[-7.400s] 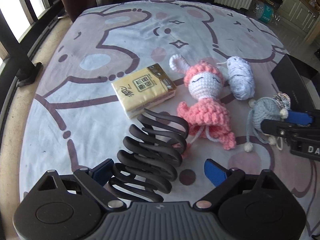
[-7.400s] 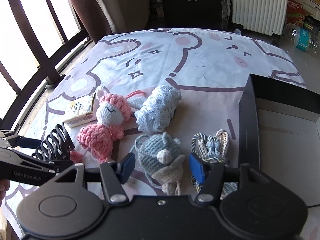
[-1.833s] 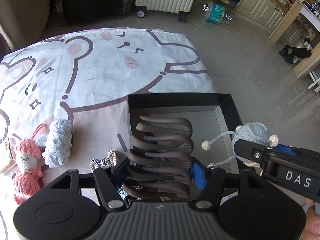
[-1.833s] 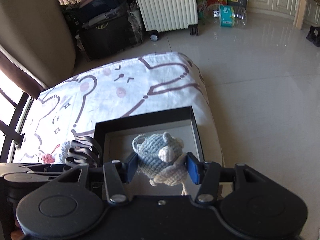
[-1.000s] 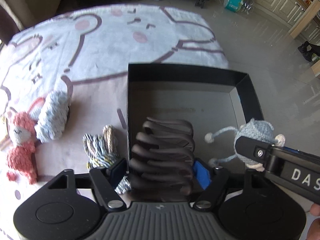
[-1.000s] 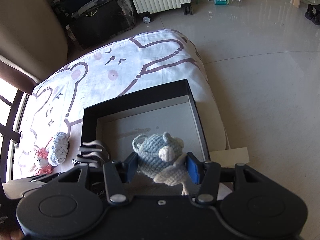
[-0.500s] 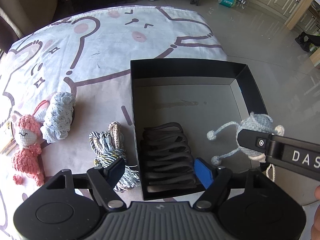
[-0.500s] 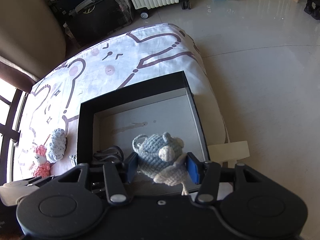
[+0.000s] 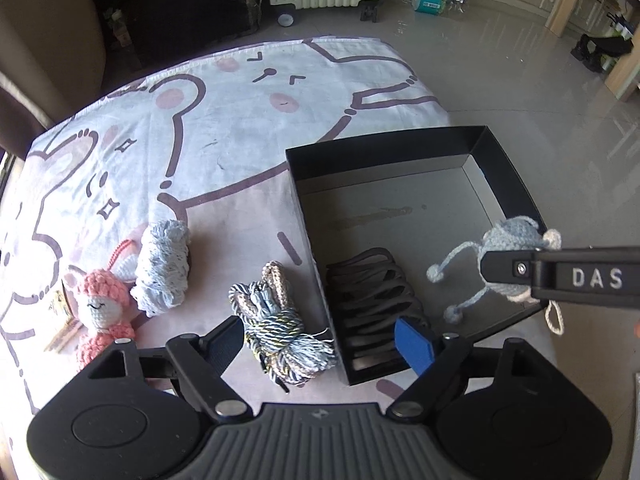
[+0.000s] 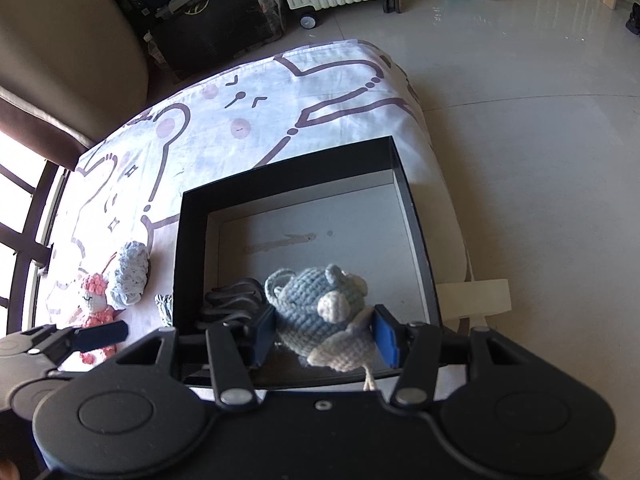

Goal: Organize objects
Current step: 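Lower the claw clip into the black box and open the left tool, then lower the grey knitted mouse into the box and open the right tool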

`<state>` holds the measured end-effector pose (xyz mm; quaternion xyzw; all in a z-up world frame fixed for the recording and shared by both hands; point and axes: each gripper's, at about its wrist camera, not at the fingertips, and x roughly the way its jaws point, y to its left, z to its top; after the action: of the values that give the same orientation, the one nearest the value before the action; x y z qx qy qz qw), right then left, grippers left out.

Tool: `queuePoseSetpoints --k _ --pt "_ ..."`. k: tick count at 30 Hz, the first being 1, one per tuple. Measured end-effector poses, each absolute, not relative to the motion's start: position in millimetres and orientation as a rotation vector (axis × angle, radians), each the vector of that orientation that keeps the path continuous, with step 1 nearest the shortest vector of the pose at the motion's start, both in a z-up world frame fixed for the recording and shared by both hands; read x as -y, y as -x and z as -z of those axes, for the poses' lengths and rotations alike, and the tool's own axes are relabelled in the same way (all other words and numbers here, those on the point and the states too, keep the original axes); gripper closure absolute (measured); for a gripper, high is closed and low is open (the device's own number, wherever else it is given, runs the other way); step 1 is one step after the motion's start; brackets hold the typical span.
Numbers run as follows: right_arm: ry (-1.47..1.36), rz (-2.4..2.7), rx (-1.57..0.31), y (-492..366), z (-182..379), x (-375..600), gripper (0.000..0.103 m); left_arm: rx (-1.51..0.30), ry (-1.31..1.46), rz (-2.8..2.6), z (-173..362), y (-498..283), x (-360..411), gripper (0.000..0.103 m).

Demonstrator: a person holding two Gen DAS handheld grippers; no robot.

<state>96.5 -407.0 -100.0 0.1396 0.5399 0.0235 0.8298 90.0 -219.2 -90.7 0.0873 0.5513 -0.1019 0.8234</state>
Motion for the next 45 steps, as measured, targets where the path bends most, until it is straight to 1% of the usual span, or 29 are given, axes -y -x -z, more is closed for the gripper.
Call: queuePoseSetpoints --k 5,14,17,20,23,38,45 --pt "-0.292 -0.065 -1.164 -99 105 400 0.050 -1.184 -0.242 0.231 98 -86 217 0.020" --pt "-0.279 -0.085 -1.211 -104 120 381 0.050 -1.220 -0.232 0.218 110 -92 211 0.019" --pt "-0.285 -0.079 -1.217 -107 124 379 0.048 -1.232 -0.215 0.219 109 -94 208 0.019" --pt "-0.299 -0.070 -1.232 -109 127 381 0.048 -1.221 -0.206 0.217 104 -95 205 0.019" --pt "-0.311 -0.067 -1.229 -108 124 382 0.045 -1.213 -0.197 0.206 102 -98 202 0.019" --pt "-0.287 -0.044 -1.204 -98 108 387 0.046 -1.214 -0.221 0.222 97 -98 203 0.019" --pt "-0.186 -0.007 -1.133 -86 87 382 0.045 -1.199 -0.238 0.221 90 -98 201 0.019"
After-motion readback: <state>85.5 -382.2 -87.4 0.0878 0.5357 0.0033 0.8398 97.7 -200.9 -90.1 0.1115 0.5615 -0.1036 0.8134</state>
